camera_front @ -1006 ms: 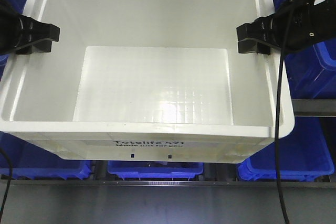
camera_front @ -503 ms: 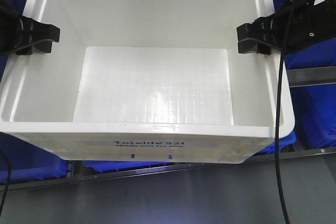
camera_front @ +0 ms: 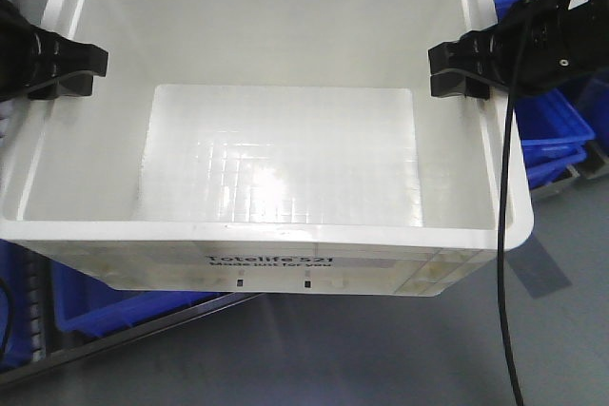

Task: Move bin from left to right shelf
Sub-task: 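Hold the tote with both grippers while the base drives to another shelf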

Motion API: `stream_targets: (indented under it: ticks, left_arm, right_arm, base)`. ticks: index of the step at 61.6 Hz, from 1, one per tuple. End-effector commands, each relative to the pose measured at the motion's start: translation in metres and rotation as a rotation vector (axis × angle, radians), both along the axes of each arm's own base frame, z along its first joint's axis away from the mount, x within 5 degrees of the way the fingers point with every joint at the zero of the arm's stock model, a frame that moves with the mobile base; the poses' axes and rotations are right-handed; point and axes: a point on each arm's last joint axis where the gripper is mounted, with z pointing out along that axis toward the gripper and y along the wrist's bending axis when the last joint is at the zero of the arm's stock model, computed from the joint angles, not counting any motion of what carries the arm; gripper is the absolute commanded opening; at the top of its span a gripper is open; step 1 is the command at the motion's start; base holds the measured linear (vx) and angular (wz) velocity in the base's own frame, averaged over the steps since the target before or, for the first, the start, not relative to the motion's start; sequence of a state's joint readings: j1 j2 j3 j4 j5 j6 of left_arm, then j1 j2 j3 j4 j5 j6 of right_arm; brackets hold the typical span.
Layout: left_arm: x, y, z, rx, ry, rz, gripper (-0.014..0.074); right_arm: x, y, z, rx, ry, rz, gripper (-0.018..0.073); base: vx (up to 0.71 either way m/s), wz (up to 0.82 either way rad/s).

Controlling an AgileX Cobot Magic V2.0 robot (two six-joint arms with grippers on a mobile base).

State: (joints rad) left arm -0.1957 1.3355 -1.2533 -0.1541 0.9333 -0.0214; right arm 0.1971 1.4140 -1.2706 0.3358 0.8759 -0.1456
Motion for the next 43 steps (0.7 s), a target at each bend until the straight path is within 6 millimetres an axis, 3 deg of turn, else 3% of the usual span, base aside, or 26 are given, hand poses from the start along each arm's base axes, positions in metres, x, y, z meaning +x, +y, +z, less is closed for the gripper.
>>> stream_targets:
  ticks: [1,43]
  left_arm:
    - [-0.0041,-0.0027,0.0310,-0.060,-0.174,-0.007,-0.0005]
    - [-0.0041,-0.0027,0.0310,-0.060,-0.174,-0.007,-0.0005]
  right_arm:
    - [-0.0024,-0.0017,0.0314,0.035,-0.179,-0.012,-0.0004]
    - [-0.0024,-0.0017,0.0312,0.035,-0.179,-0.012,-0.0004]
  base:
    - [-0.04,-0.67]
    - [0.03,-0.74]
